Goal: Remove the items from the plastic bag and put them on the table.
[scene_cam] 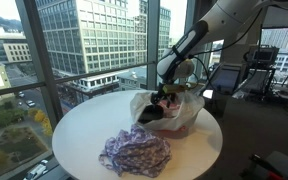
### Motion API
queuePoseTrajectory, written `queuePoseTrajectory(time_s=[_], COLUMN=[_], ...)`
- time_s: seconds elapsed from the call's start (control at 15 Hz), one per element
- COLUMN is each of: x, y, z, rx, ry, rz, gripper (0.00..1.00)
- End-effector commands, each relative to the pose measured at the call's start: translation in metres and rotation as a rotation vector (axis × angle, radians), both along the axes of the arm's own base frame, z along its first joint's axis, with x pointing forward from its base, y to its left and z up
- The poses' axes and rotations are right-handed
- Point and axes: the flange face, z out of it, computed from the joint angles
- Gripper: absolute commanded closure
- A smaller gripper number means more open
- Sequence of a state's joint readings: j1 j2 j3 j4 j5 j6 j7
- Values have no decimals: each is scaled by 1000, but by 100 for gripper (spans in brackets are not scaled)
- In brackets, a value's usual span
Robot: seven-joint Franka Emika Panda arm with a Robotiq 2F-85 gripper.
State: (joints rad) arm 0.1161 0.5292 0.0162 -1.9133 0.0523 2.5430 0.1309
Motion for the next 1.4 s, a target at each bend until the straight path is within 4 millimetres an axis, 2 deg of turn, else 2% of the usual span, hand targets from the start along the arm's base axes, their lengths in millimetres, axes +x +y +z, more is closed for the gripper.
queuePoseTrajectory(time_s=[0.0, 0.07, 0.13, 0.2, 0.6, 0.8, 1.0, 1.07, 1.33], x=[23, 26, 29, 31, 42, 45, 45, 45, 46], y=[7, 6, 5, 4, -3, -1, 3, 3, 7], z=[-10, -14, -18, -21, -32, -34, -30, -27, -10], rx=[-32, -43, -49, -60, -83, -31, 21, 34, 48], ry=[-46, -48, -43, -44, -39, -14, 18, 29, 61], rz=[0, -4, -5, -6, -34, -58, -80, -87, -89], gripper=[0, 0, 10, 26, 73, 93, 97, 93, 93])
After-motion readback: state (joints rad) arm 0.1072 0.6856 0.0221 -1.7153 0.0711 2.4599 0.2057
